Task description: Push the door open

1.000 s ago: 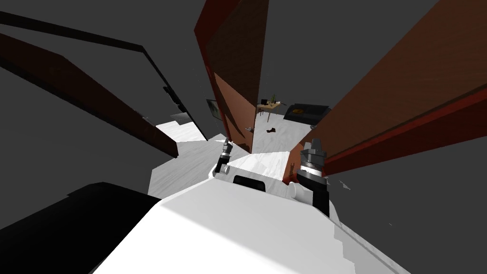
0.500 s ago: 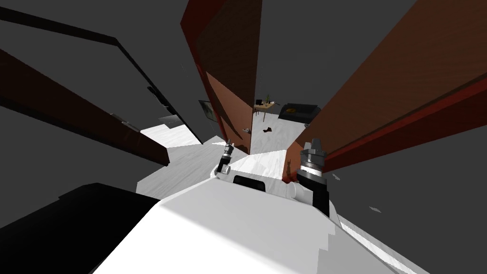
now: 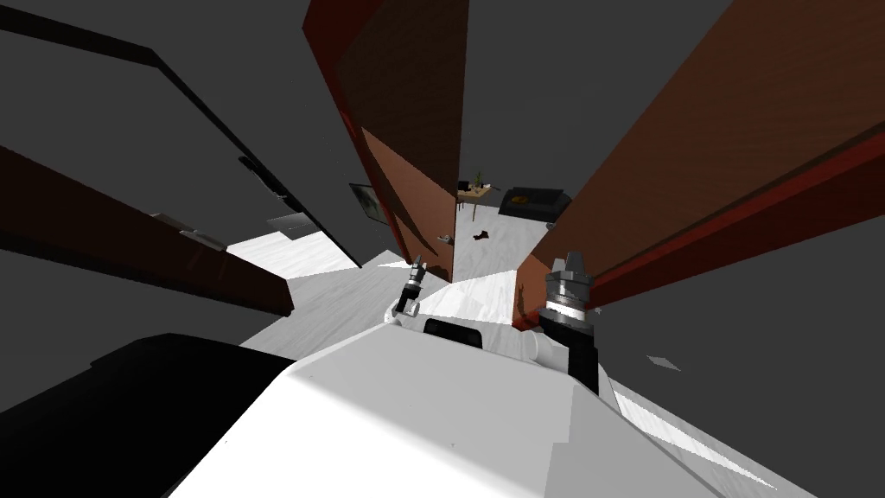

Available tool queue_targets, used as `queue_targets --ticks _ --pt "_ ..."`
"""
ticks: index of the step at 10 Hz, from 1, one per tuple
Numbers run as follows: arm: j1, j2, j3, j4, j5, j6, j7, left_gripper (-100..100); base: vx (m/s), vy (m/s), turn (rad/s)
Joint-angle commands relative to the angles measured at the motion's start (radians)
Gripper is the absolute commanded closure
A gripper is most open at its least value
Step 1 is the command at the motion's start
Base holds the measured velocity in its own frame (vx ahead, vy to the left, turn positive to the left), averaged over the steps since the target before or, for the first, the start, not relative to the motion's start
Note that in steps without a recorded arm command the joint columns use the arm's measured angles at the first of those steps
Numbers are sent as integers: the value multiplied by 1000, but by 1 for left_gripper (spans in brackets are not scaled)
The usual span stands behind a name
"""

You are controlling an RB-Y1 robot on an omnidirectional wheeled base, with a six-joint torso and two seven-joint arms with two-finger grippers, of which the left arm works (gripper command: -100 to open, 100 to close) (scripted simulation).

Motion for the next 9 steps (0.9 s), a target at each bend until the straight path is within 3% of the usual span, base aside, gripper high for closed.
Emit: queue_targets --ticks 1,2,9 --pt "-16 2 0 41 2 -10 1 -100 31 45 -112" --pt "-16 2 0 41 2 -10 1 -100 26 34 -49" --pt "-93 11 -6 238 8 -50 -3 -100 53 75 -144"
